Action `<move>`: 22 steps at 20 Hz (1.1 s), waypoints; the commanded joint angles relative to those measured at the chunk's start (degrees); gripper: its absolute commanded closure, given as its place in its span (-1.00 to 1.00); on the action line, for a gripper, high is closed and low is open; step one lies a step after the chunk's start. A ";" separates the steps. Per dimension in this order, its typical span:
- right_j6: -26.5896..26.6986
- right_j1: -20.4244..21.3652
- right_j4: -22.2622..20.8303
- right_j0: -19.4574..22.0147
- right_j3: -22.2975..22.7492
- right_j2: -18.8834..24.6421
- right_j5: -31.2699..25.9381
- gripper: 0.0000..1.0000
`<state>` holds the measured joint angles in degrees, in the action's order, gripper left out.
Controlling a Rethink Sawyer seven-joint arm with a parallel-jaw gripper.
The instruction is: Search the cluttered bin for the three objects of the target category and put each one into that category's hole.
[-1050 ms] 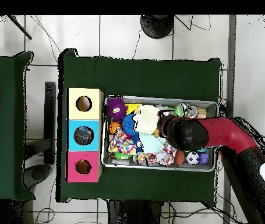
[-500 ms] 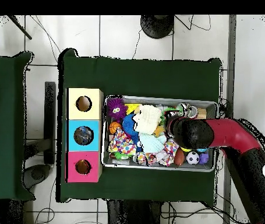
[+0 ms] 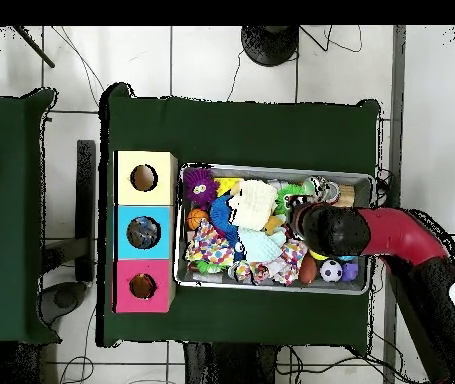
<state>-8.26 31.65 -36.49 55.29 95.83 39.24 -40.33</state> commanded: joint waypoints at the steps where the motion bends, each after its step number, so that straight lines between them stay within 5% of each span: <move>1: -3.61 -3.57 -2.14 -1.58 -0.89 -3.94 -3.87 -1.00; 22: -5.89 -2.31 -1.10 -4.64 1.06 -10.89 -6.32 -1.00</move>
<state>-8.24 30.36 -36.99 51.35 96.00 32.07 -40.32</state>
